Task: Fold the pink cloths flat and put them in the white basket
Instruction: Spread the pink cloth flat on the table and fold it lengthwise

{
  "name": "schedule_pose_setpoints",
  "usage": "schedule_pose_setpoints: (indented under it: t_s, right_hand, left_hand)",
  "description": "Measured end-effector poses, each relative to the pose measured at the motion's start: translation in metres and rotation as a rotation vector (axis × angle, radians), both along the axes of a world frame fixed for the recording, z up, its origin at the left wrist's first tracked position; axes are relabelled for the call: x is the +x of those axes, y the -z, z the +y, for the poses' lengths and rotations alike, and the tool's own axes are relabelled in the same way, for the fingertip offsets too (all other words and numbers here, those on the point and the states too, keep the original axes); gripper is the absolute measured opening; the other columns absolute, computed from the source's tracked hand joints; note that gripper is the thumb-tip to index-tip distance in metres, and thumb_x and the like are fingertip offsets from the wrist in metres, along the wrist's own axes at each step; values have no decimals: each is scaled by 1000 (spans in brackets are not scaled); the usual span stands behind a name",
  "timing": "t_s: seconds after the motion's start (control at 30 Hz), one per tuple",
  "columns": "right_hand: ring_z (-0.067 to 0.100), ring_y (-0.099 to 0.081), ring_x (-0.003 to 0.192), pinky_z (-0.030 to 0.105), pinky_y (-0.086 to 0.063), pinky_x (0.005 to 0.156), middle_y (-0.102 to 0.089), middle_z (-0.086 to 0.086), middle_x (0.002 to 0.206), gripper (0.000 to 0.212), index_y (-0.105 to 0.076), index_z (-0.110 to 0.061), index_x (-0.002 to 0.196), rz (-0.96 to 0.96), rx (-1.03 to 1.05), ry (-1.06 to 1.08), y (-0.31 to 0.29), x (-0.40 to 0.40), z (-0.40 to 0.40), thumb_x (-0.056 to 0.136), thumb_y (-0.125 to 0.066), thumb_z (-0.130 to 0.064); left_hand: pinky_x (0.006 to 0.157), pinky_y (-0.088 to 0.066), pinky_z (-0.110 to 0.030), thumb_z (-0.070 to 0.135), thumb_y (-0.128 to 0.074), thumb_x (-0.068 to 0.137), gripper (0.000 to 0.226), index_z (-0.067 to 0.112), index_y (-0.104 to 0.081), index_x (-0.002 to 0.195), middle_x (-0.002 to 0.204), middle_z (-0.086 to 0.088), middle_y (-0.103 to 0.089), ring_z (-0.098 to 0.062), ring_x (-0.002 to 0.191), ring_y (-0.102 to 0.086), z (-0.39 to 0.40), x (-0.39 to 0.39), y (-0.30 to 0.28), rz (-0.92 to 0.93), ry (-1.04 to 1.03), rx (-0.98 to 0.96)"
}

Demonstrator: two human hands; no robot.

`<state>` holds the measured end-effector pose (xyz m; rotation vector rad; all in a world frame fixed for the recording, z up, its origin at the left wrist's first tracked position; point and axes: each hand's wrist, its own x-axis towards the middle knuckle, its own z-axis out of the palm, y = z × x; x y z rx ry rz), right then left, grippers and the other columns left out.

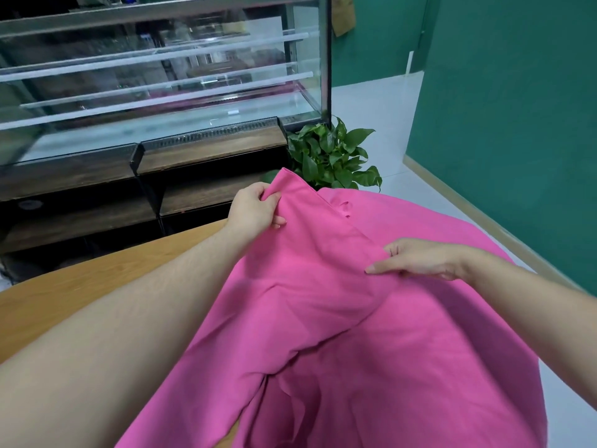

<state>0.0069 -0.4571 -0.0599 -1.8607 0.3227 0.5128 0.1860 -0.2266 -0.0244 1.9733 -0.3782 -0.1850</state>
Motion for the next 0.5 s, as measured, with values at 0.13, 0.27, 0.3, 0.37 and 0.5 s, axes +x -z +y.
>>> schedule_pose_setpoints:
  t_s: [0.13,0.27,0.3,0.37,0.5]
  right_hand:
    - [33,-66,112,49,-49,103,-72,11,115,52,-72,-12,113,-134,113,158,1,-2,-14,79,-76,-51]
    - [18,-69,83,42,-53,93,-75,2,92,38,-74,-20,85,-197,-75,127,-3,5,-24,81,-69,-57]
    - [12,-64,74,35,-53,85,-73,-3,81,33,-72,-23,75,-205,-127,107,-3,6,-25,86,-66,-54]
    - [5,-55,61,22,-47,69,-63,-11,67,38,-63,-26,62,-201,-221,74,-1,8,-27,92,-62,-49]
    - [11,-48,60,27,-42,64,-54,-6,66,40,-55,-19,68,-187,-350,40,22,16,-35,92,-62,-50]
  left_hand:
    - [77,-60,-49,19,-52,99,16,24,-58,85,48,9,-62,-30,65,-73,-7,3,7,-19,-20,23]
    - [72,-61,-47,21,-54,98,14,24,-57,85,54,3,-63,-28,57,-71,-14,11,10,-56,-71,23]
    - [71,-61,-49,21,-56,97,13,23,-58,85,55,2,-63,-27,55,-69,-18,14,12,-44,-81,6]
    - [68,-61,-53,22,-61,96,11,22,-59,85,63,-1,-62,-25,51,-65,-25,20,16,-17,-91,-21]
    - [67,-59,-39,26,-66,92,11,23,-61,83,68,-2,-63,-25,56,-65,-37,31,32,-65,-61,39]
